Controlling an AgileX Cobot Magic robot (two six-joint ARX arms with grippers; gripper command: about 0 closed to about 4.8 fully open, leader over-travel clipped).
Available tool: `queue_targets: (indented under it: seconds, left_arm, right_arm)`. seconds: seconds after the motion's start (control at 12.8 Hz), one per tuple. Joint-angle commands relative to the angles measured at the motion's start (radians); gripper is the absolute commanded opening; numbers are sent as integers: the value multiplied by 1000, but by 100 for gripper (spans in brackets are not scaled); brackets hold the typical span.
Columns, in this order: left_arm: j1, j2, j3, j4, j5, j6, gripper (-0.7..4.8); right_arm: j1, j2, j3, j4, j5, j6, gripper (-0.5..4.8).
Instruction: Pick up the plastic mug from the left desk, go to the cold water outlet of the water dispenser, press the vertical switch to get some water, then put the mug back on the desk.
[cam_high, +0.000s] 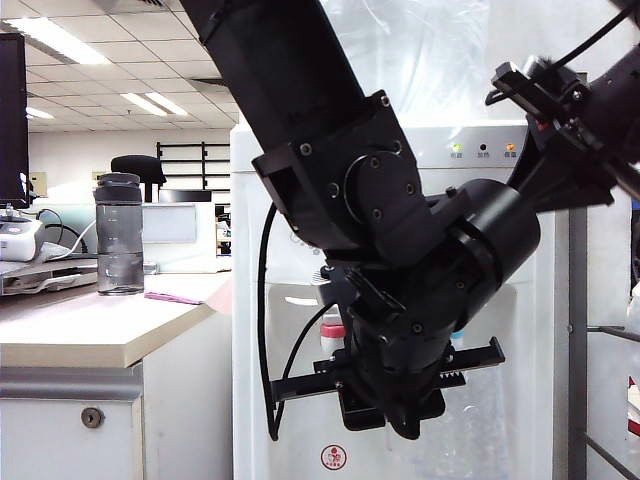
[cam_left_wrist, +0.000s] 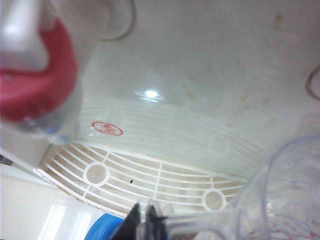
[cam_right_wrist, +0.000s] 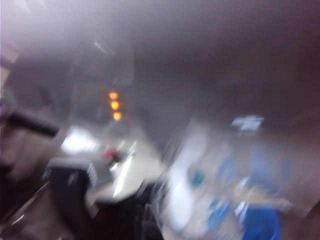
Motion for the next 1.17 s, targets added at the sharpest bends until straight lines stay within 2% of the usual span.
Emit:
queue_targets:
  seconds: [0.08,0.39,0.7,0.94,1.17]
  left_arm:
    - [-2,-8,5,12,-11,2,-6]
    - [-2,-8,6,12,-11,2,-6]
    - [-2,-8,6,12,-11,16,-6]
    - [-2,-8,6,13,-11,16,-6]
    - [-2,-8,6,10,-12,16,-6]
  right_arm:
    - [1,3,-19,-14,-68,15,-2]
    - [1,3,-109,70,-140,15,-2]
    - [0,3,-236,272,-139,4,-1]
    - [0,3,-291,446,-139,-130,-1]
    - [0,2,-292,551,-148,-364,-1]
